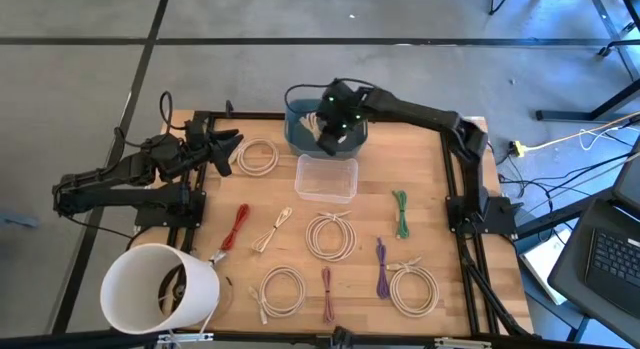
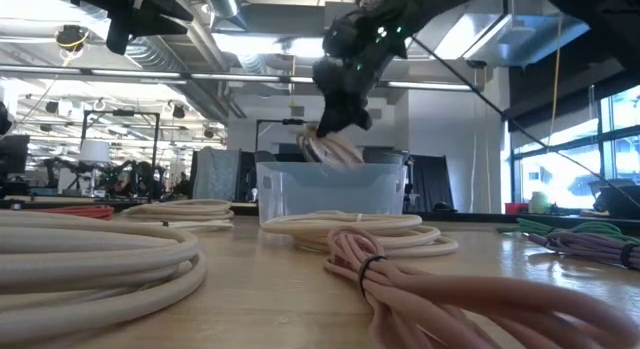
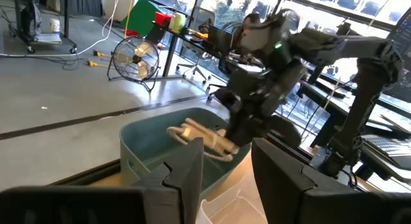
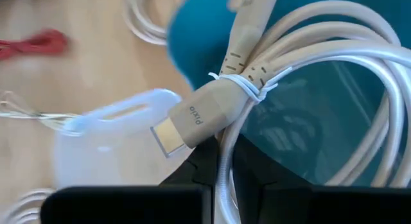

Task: Pick & Place USB Port
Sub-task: Put the brown HDMI cable into the blue bin

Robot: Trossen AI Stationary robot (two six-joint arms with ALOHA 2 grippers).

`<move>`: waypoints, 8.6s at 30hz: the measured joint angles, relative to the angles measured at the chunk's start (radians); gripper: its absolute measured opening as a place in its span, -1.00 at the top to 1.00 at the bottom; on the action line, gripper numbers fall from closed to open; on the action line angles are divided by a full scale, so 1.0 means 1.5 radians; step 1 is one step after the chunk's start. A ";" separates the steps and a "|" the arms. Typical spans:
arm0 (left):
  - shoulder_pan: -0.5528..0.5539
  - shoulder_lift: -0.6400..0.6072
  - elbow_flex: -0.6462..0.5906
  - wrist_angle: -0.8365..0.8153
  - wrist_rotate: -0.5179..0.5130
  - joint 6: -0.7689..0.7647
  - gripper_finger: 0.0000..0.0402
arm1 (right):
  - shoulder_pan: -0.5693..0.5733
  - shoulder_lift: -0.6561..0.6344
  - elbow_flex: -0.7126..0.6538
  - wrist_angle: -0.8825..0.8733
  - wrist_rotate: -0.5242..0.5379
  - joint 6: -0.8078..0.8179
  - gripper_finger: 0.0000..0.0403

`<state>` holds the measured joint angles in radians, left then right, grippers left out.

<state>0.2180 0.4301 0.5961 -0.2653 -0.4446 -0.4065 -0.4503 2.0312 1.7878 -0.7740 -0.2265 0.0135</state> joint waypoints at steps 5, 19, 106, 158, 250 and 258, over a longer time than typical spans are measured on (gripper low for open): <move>0.000 0.000 0.000 -0.001 0.000 0.001 0.38 | -0.002 0.039 0.000 0.007 0.044 -0.035 0.87; 0.000 0.000 0.000 -0.003 0.000 0.011 0.38 | -0.026 0.126 0.000 0.043 0.039 -0.049 0.87; 0.201 0.709 0.240 -0.396 0.216 0.361 0.17 | 0.054 -0.261 0.179 -0.305 0.186 -0.067 0.19; 0.436 0.789 0.137 -0.255 0.232 0.075 0.24 | 0.054 -0.260 0.179 -0.285 0.191 -0.101 0.19; 0.253 1.211 0.845 -0.315 0.156 0.413 0.78 | 0.046 -0.260 0.179 -0.356 0.249 -0.101 0.19; 0.251 1.247 0.849 -0.309 0.153 0.415 0.78 | 0.046 -0.260 0.179 -0.357 0.249 -0.102 0.19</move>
<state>0.5942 2.3003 1.8694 -0.7290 -0.2147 0.2161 -0.3813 1.6405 2.0563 -1.3098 0.1470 -0.1389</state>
